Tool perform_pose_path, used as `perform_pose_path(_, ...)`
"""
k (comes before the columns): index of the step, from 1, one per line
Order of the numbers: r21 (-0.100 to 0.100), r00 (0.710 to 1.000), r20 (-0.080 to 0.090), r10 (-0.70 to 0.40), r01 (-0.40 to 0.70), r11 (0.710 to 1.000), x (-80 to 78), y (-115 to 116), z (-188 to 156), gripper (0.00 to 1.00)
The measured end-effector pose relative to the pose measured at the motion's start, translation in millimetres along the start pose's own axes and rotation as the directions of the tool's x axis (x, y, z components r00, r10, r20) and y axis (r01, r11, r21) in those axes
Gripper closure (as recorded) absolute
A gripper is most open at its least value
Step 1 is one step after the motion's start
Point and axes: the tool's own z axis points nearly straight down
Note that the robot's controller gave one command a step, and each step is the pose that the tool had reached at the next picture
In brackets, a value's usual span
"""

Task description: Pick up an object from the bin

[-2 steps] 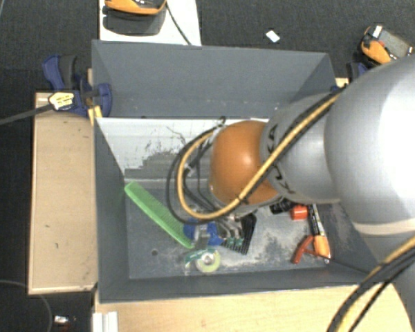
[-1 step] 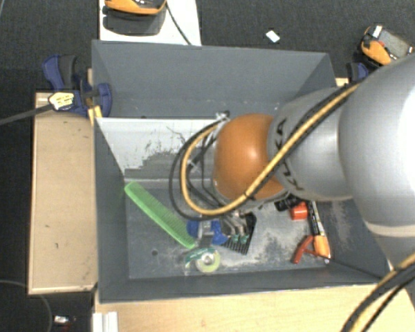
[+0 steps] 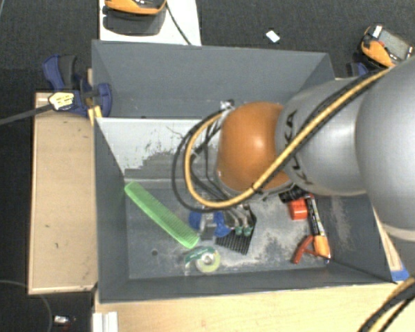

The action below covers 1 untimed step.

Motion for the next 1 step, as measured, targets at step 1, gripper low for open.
perform_pose_path(1, 0.0, 1.0, -0.002, 0.0, 0.0, 1.0, 0.5, -0.1, -22.3, 1.0)
